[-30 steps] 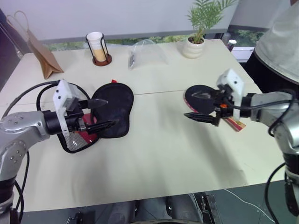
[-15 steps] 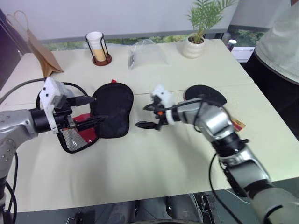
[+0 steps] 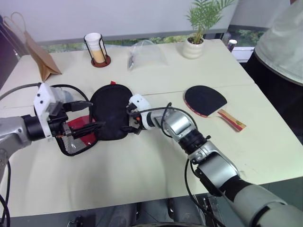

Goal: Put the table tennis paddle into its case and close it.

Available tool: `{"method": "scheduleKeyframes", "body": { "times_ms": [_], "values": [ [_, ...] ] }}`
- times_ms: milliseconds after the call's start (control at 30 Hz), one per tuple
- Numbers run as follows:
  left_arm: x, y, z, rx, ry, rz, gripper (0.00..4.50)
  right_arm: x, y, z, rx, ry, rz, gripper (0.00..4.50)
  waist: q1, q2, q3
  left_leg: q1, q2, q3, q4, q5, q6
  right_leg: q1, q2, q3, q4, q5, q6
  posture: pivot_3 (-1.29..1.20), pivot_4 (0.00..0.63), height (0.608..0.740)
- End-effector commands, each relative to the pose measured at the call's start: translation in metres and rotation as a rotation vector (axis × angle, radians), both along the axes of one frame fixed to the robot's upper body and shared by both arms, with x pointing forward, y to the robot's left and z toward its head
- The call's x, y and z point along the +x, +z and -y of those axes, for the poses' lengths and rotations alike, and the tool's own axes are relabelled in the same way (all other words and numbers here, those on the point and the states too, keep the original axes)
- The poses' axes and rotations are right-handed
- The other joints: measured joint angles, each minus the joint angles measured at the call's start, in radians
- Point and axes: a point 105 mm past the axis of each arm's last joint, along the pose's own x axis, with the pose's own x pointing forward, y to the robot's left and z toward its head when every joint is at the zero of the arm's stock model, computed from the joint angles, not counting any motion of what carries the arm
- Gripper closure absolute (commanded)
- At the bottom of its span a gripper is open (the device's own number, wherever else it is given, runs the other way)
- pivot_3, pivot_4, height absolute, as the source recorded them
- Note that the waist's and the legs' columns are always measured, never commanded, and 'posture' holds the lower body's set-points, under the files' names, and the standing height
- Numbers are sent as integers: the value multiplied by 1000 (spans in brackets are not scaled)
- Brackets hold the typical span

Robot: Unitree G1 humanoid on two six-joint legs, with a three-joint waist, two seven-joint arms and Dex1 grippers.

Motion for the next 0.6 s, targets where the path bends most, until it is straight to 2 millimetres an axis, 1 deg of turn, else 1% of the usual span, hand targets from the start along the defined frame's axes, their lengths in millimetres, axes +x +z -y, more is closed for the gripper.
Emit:
{"method": "scheduleKeyframes", "body": {
  "times_ms": [33,133,233,333,400,433,467,500,600],
  "values": [
    [-5,11,-2,24,1,44,0,-4,2,-14,0,40,19,97,-5,0,0,0,0,0,0,0,0,0,0,0,0,0,0,0,150,740],
    [-6,11,-3,32,8,44,0,-9,-6,-20,-36,80,39,97,-9,0,0,1,0,0,0,0,0,0,1,0,0,0,0,0,150,740],
    [-7,12,-3,36,12,46,0,-12,-11,-23,-56,107,50,889,-14,0,0,2,1,0,-2,1,-1,0,1,0,0,0,-1,0,150,740],
    [-7,12,-4,39,17,49,0,-14,-15,-23,-67,124,54,2413,-19,0,0,2,1,0,-3,1,-2,0,1,0,0,0,-1,0,150,740],
    [-7,12,-4,39,19,50,0,-14,-15,-21,-71,125,55,3331,-22,0,0,2,1,0,-4,1,-2,0,1,0,0,-1,-1,0,150,740],
    [-7,12,-4,39,20,50,0,-14,-16,-20,-72,124,54,3961,-23,0,0,2,1,0,-4,1,-2,0,1,0,0,-1,-2,0,150,740],
    [-6,12,-4,39,20,50,0,-14,-16,-19,-73,122,53,4305,-23,0,0,2,1,0,-5,1,-2,0,1,0,0,-1,-2,0,150,740],
    [-6,12,-3,39,19,50,0,-13,-15,-18,-73,120,52,4416,-24,0,0,2,1,-1,-5,1,-2,0,1,0,0,-1,-2,0,150,740],
    [-4,11,-2,36,14,52,0,-8,-9,-4,-60,69,39,4416,-22,0,0,2,1,-1,-5,1,-2,0,1,0,0,-1,-2,0,150,740]
  ]
}}
